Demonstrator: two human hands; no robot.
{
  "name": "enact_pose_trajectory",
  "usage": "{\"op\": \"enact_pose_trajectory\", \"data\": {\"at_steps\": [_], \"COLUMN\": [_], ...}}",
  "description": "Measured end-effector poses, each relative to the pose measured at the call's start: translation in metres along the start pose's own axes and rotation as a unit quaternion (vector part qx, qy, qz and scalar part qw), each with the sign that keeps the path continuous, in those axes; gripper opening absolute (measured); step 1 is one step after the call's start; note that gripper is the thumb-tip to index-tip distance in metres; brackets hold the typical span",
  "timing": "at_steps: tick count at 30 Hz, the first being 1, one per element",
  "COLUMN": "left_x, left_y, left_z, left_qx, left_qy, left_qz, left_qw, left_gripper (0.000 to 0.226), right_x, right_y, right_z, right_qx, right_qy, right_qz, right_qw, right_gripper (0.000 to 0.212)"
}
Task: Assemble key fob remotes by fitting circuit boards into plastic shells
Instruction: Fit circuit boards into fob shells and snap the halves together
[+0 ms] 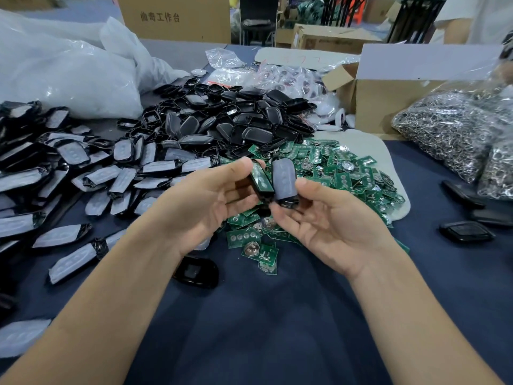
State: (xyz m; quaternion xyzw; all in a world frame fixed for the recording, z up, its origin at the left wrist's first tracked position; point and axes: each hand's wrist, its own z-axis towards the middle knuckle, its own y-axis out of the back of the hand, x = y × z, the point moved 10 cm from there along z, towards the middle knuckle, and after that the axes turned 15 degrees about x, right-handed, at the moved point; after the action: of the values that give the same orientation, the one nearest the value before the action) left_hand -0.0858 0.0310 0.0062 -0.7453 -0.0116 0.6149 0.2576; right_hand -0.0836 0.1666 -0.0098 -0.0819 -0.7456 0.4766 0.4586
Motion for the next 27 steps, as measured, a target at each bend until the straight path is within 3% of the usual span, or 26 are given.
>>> {"op": "enact_pose_trajectory", "data": {"at_steps": [5, 9, 14, 18, 23, 27], "left_x": [0.001, 0.002, -0.005, -0.012, -0.016, -0.028], "left_y": [-0.004, -0.009, 0.005, -0.003, -0.001, -0.001], "left_z": [0.000, -0.002, -0.003, -0.003, -0.004, -0.008], "left_qx": [0.020, 0.024, -0.068, -0.028, -0.056, -0.098], "left_qy": [0.005, 0.004, -0.021, -0.033, -0.066, -0.124], "left_qz": [-0.147, -0.174, 0.012, 0.135, 0.154, 0.236], "left_qw": [0.989, 0.984, 0.997, 0.990, 0.984, 0.959], "left_gripper": [0.041, 0.026, 0.021, 0.010, 0.008, 0.026], "right_x": [-0.002, -0.004, -0.010, -0.009, -0.010, -0.006], "right_y": [-0.013, -0.016, -0.018, -0.015, -0.015, -0.010], "right_z": [-0.002, -0.003, -0.002, -0.002, -0.003, -0.002], "right_qx": [0.059, 0.060, 0.067, 0.064, 0.062, 0.030], "right_qy": [-0.013, -0.014, -0.028, -0.031, -0.042, -0.026], "right_qz": [0.015, 0.008, -0.004, -0.027, -0.068, -0.109], "right_qw": [0.998, 0.998, 0.997, 0.997, 0.995, 0.993], "right_gripper": [0.027, 0.027, 0.032, 0.032, 0.033, 0.036]}}
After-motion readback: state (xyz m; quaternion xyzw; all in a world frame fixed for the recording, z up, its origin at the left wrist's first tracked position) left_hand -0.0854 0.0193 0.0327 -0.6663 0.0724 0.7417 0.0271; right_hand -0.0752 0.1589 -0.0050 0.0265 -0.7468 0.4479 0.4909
